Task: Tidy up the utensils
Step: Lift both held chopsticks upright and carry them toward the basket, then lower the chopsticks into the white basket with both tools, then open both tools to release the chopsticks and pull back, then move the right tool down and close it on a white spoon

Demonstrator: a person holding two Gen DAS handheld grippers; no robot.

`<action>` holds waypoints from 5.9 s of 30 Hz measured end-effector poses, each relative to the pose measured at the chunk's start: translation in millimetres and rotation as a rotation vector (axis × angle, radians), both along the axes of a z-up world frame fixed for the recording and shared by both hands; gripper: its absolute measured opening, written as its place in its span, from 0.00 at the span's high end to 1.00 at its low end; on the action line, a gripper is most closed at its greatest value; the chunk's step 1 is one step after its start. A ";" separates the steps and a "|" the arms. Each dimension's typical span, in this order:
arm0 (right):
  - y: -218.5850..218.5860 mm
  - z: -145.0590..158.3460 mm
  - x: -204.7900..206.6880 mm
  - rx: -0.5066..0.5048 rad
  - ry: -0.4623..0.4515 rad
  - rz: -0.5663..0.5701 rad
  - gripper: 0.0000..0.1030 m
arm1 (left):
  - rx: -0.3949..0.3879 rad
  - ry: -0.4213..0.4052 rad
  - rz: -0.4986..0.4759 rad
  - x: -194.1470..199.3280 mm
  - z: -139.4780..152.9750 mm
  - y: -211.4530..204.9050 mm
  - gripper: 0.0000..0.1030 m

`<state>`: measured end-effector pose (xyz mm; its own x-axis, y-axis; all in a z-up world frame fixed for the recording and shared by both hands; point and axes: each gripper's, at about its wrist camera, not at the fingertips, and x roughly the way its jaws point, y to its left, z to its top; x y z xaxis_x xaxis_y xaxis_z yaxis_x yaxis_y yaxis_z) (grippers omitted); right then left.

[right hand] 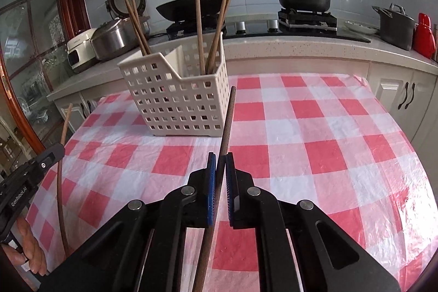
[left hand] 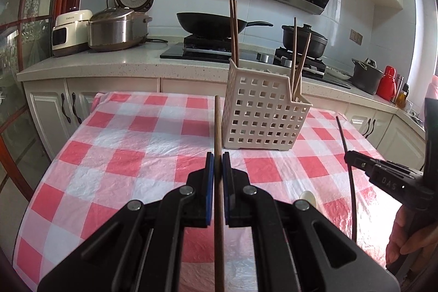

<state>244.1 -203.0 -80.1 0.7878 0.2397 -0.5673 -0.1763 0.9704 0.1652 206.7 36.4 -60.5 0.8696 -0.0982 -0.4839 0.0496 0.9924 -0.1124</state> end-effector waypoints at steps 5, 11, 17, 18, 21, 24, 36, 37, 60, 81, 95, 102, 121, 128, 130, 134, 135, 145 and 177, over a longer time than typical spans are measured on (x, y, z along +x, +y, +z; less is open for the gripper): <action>-4.8 17.5 -12.5 0.026 -0.056 0.012 0.94 | 0.010 -0.030 -0.007 -7.7 9.0 -6.1 0.94; -10.3 33.5 -26.4 0.032 -0.125 0.014 0.95 | 0.016 -0.071 -0.010 -18.5 22.8 -10.8 0.94; -11.6 18.4 -12.5 0.035 -0.016 0.030 0.94 | 0.029 -0.061 -0.015 -21.5 22.5 -16.1 0.94; -10.3 11.7 -6.6 0.025 0.017 0.034 0.93 | 0.028 -0.058 -0.016 -21.9 21.8 -16.8 0.94; -4.9 -10.3 9.2 -0.016 0.086 0.033 0.92 | 0.033 -0.054 -0.019 -20.7 18.8 -16.2 0.94; 2.2 -30.8 24.8 -0.047 0.148 0.039 0.89 | 0.035 -0.045 -0.017 -18.8 15.2 -14.8 0.94; 17.3 -64.3 63.1 -0.158 0.240 0.034 0.92 | 0.017 0.012 0.003 -0.7 -6.7 -1.7 0.94; 14.3 -64.0 62.3 -0.142 0.243 0.034 0.93 | 0.016 0.011 0.005 -0.3 -6.8 -0.6 0.94; -28.9 59.8 -31.7 0.049 -0.197 0.028 0.94 | 0.035 -0.129 -0.024 -35.5 41.5 -20.5 0.94; -15.9 93.2 -36.2 0.007 -0.291 0.059 0.94 | 0.050 -0.230 -0.044 -23.8 85.4 -32.0 0.94; -19.1 139.0 11.3 0.016 -0.312 0.078 0.94 | 0.029 -0.218 -0.093 45.6 148.1 -45.8 0.94; -20.9 173.0 39.8 0.045 -0.342 0.074 0.94 | 0.029 -0.245 -0.084 83.4 193.4 -48.8 0.94; 1.4 179.1 113.4 0.090 -0.279 0.122 0.94 | 0.008 -0.231 -0.039 176.5 210.3 -51.6 0.94; 15.9 149.6 129.2 0.072 -0.205 0.157 0.94 | -0.015 -0.142 -0.034 199.4 160.6 -42.7 0.94; 20.2 141.2 133.0 0.065 -0.183 0.162 0.94 | -0.017 -0.116 -0.036 203.2 146.7 -40.4 0.94; 29.8 122.4 143.2 0.045 -0.112 0.174 0.94 | -0.012 -0.076 -0.038 205.4 121.6 -38.9 0.94; 32.0 117.8 144.7 0.042 -0.099 0.173 0.94 | -0.010 -0.067 -0.037 205.8 115.9 -38.8 0.94; 28.4 96.9 148.4 0.053 -0.074 0.120 0.64 | 0.000 -0.036 0.023 195.0 84.0 -23.6 0.78; -21.8 -11.8 -40.8 0.025 0.041 0.120 0.58 | 0.065 0.013 0.094 -32.0 -8.6 -23.0 0.16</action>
